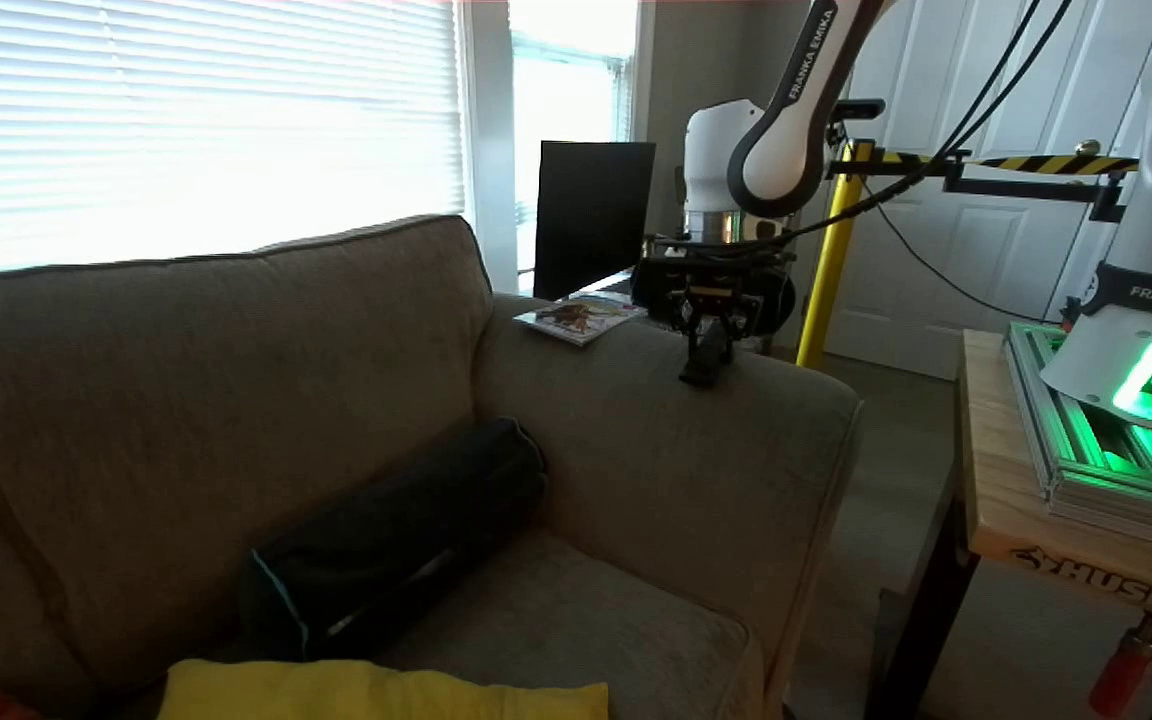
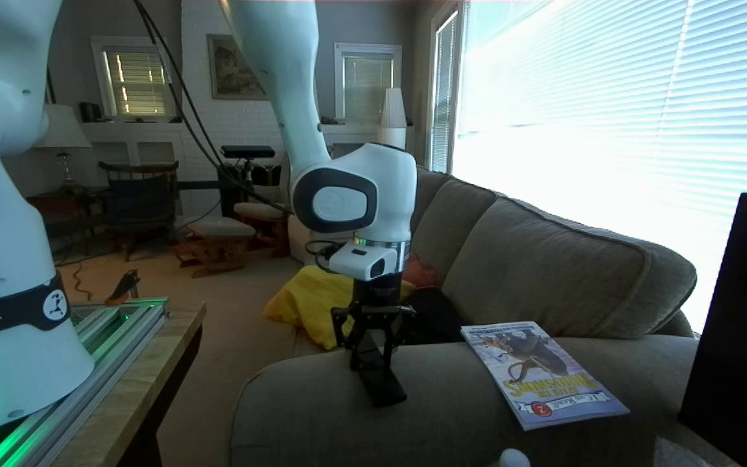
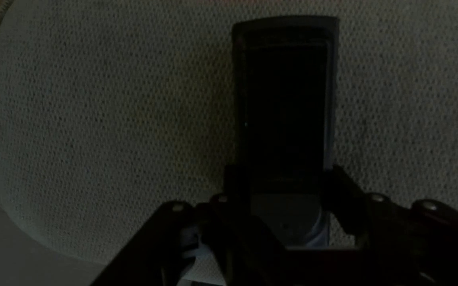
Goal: Put the black remote on the side table
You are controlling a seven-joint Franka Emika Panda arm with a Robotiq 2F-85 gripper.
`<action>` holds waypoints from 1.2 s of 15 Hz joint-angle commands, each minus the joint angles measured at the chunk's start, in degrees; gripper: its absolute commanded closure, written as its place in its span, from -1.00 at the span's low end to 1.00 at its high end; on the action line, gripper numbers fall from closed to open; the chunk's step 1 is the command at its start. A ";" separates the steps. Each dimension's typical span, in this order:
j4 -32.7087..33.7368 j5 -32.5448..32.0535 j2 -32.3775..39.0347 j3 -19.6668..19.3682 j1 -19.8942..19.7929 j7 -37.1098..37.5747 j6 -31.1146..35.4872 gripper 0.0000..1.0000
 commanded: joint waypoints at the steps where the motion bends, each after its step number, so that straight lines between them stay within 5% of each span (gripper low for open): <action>1: -1.98 5.52 -3.85 4.96 -5.82 -8.71 -1.72 0.36; 4: -5.19 13.25 -11.79 9.45 -13.35 -21.33 -6.58 0.36; 8: -4.61 18.08 -21.17 6.73 -18.18 -37.45 -24.24 0.36; 13: -0.70 9.55 -31.32 0.00 -19.73 -52.37 -46.37 0.36; 18: 3.42 5.21 -35.16 -2.73 -20.91 -68.55 -57.17 0.36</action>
